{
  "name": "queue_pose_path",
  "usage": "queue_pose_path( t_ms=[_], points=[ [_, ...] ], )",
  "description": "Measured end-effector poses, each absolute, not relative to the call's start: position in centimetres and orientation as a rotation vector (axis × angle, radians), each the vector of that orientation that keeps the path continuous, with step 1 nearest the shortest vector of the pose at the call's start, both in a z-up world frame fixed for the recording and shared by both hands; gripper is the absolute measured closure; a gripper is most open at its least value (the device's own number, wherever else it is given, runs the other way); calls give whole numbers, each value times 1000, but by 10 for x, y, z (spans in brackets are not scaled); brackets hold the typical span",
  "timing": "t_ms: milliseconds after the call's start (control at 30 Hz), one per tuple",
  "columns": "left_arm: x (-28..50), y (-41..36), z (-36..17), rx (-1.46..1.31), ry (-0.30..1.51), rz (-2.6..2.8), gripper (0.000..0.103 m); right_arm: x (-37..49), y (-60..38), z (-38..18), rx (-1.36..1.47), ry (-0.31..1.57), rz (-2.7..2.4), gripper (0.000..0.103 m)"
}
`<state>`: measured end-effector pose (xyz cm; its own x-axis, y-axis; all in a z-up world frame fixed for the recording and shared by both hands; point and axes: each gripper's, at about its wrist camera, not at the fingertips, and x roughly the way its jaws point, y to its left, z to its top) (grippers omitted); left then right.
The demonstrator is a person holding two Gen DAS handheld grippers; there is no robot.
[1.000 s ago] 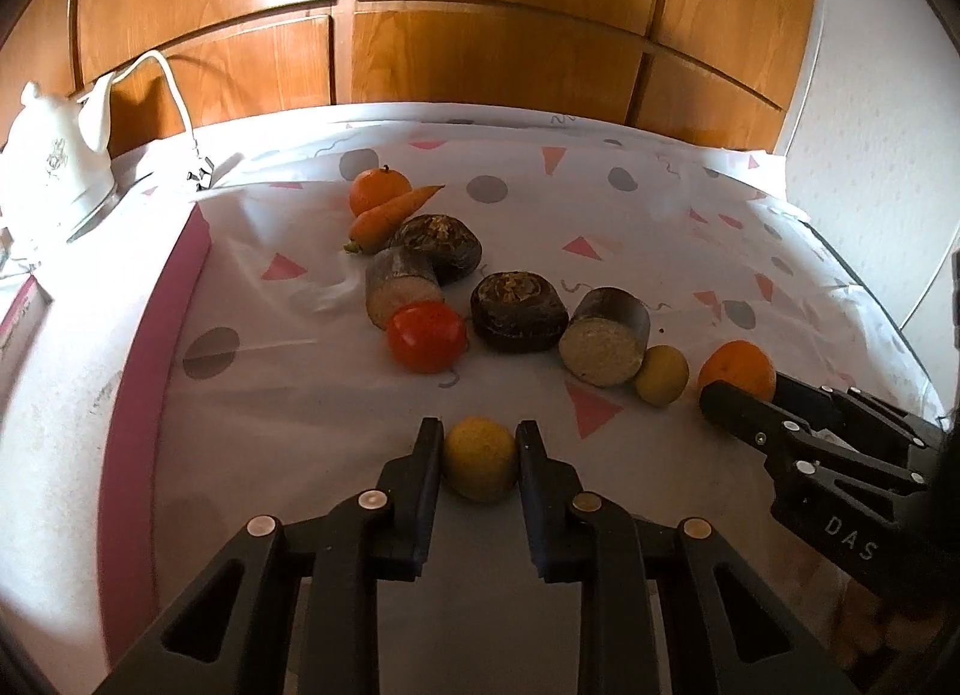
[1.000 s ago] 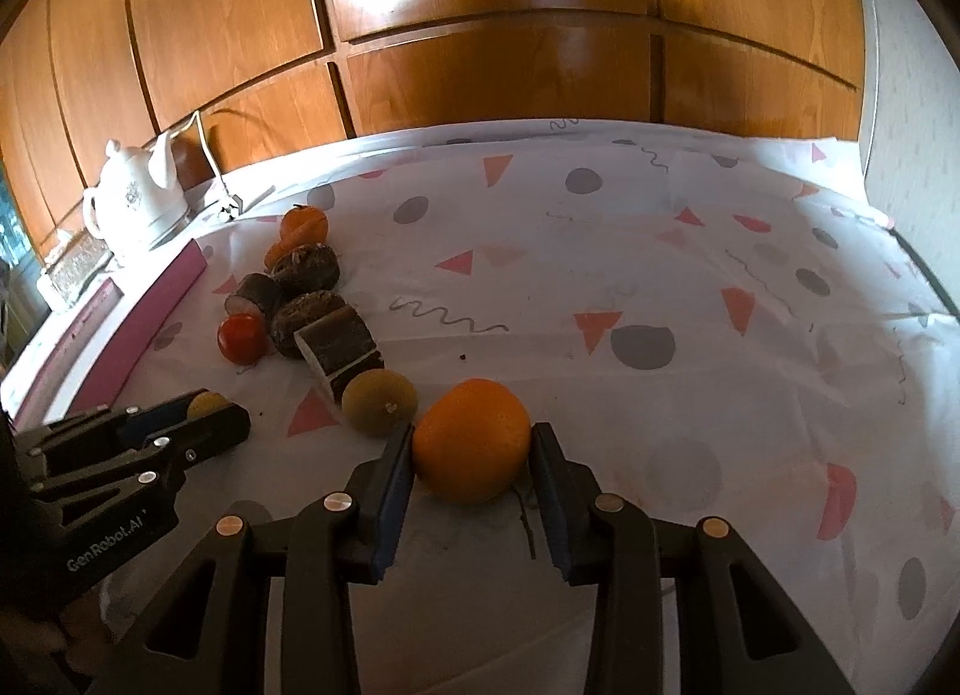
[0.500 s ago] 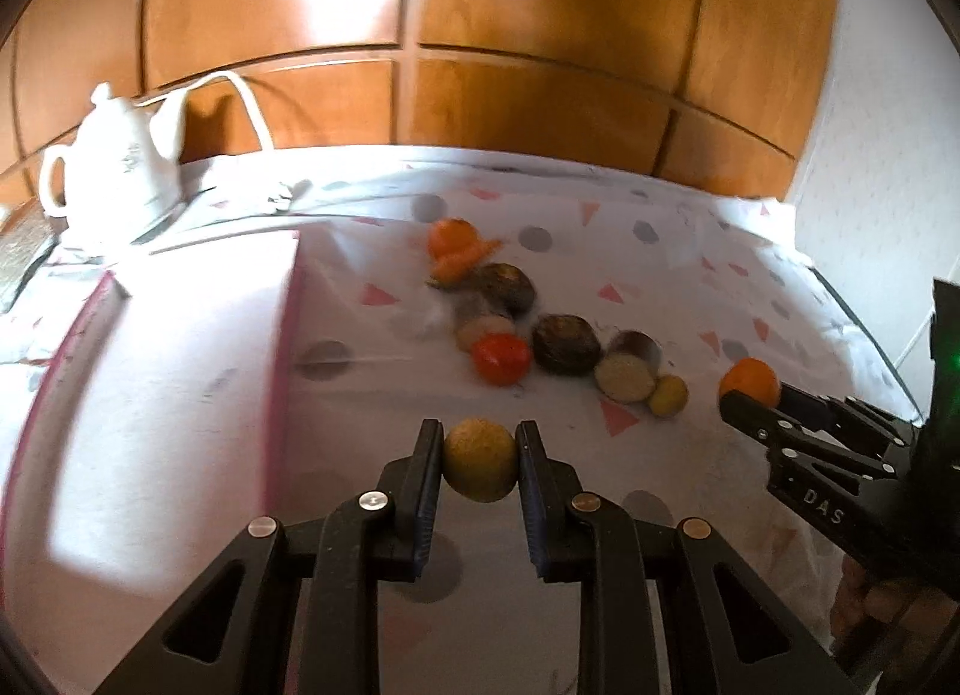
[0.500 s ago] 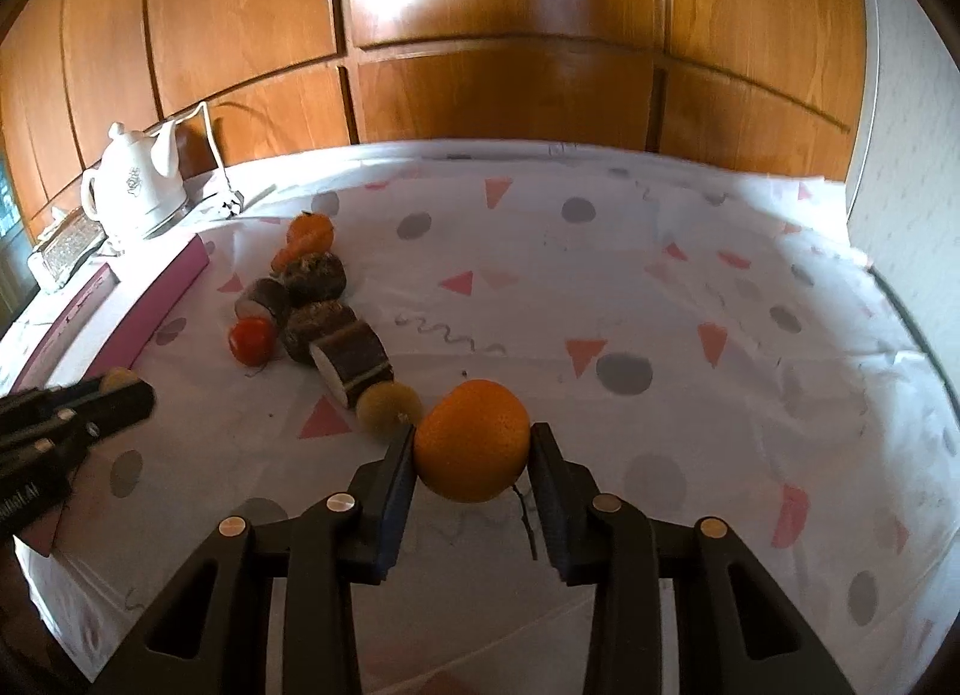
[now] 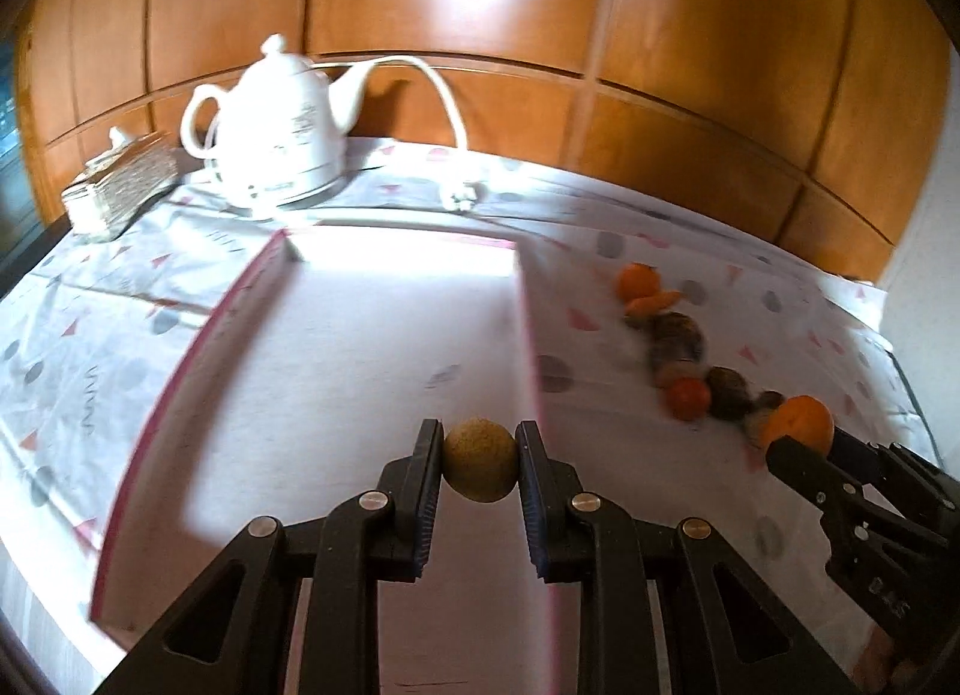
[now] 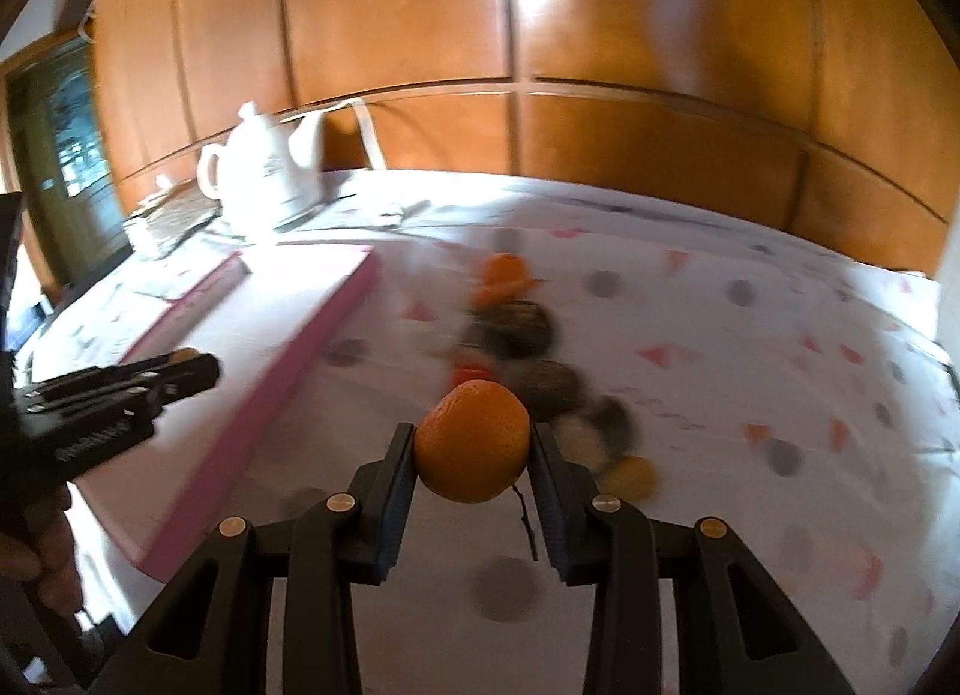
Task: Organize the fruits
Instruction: 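Carry potato and orange into the pink-rimmed tray and open both tools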
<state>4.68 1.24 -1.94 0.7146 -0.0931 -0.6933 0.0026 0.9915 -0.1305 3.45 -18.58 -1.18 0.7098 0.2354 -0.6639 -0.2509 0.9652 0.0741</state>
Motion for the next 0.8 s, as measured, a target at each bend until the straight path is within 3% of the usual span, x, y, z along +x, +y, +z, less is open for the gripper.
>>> queue_pose_path(
  t_ms=[633, 800],
  points=[
    [46, 77, -33, -168, 817, 140, 77, 67, -71, -5, -18, 785, 493, 64],
    [44, 82, -33, -178, 810, 156, 71, 68, -55, -9, -22, 793, 496, 59]
  ],
)
